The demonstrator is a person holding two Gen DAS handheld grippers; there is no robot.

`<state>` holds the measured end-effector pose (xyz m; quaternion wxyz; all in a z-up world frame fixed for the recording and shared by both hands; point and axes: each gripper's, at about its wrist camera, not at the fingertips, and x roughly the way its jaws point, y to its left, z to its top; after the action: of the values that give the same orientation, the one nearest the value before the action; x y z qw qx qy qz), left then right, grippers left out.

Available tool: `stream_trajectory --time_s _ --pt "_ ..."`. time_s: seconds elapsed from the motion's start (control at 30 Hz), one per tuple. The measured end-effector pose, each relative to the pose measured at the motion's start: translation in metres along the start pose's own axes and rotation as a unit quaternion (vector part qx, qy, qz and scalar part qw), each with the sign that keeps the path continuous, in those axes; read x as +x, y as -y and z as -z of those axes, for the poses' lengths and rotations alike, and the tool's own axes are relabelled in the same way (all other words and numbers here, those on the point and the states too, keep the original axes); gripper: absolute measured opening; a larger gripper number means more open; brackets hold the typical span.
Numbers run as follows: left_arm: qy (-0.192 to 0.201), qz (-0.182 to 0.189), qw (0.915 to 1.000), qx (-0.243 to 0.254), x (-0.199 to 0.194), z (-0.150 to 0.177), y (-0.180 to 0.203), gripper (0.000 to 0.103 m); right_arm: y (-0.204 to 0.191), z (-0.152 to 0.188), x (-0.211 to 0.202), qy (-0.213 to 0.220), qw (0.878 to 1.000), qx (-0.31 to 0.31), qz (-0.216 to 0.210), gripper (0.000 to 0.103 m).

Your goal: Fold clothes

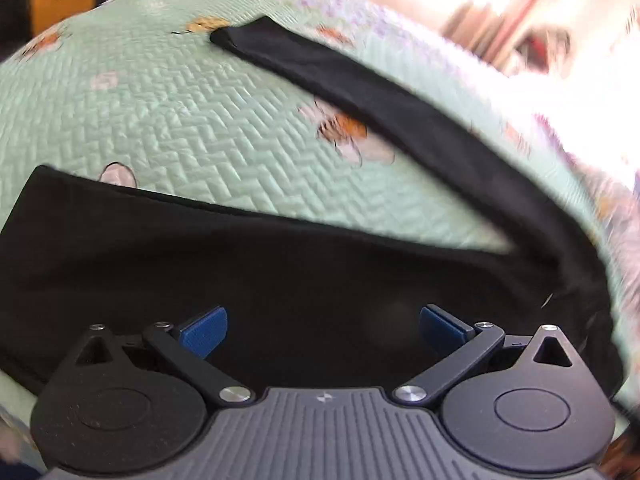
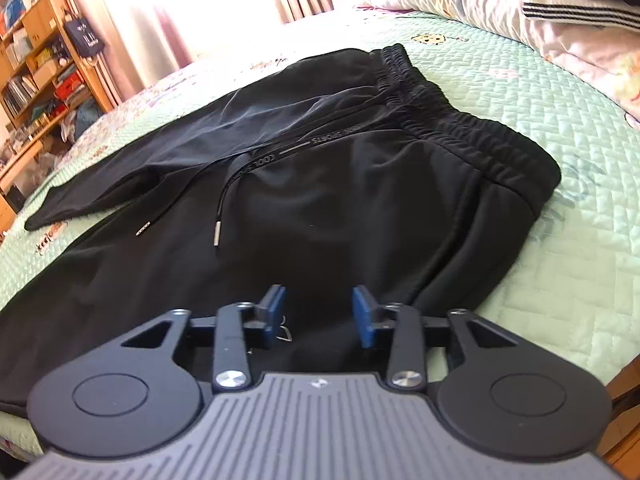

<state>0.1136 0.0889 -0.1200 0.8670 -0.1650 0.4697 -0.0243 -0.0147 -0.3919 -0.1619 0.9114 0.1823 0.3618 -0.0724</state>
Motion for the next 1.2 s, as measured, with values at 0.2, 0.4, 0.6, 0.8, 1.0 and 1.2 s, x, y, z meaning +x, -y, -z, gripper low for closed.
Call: stream_trajectory --time_s 0.2,0.4,0.6,0.8,1.0,1.2 --pt "-0.057 -0.02 0.9969 0.05 0.047 0.017 -0.005 0.102 -0.05 -0.016 -0.003 0.011 0.999 -0.052 -0.01 0.053" --pt "-0.054 0.008 0.9948 0.085 0.036 0.01 0.002 0.102 -0.113 -0.033 0.024 -0.001 0.989 -0.119 -0.084 0.065" --pt "-0.045 0.086 0.995 0.023 0.028 -0.025 -0.018 0.102 -0.181 -0.05 0.063 -0.021 0.965 -0.185 -0.184 0.065" --pt "-0.077 0.119 0.9898 0.013 0.042 -0.034 -0.03 0.102 -0.256 -0.091 0.1 -0.005 0.936 -0.252 -0.247 0.065" --pt "-0.065 0.203 0.9766 -0.025 0.046 -0.047 -0.065 0.102 -0.335 -0.159 0.172 0.012 0.911 -0.301 -0.28 0.074" --pt "-0.01 0.286 0.9567 -0.054 0.047 -0.063 -0.09 0.102 -0.424 -0.204 0.258 0.003 0.89 -0.364 -0.274 0.079"
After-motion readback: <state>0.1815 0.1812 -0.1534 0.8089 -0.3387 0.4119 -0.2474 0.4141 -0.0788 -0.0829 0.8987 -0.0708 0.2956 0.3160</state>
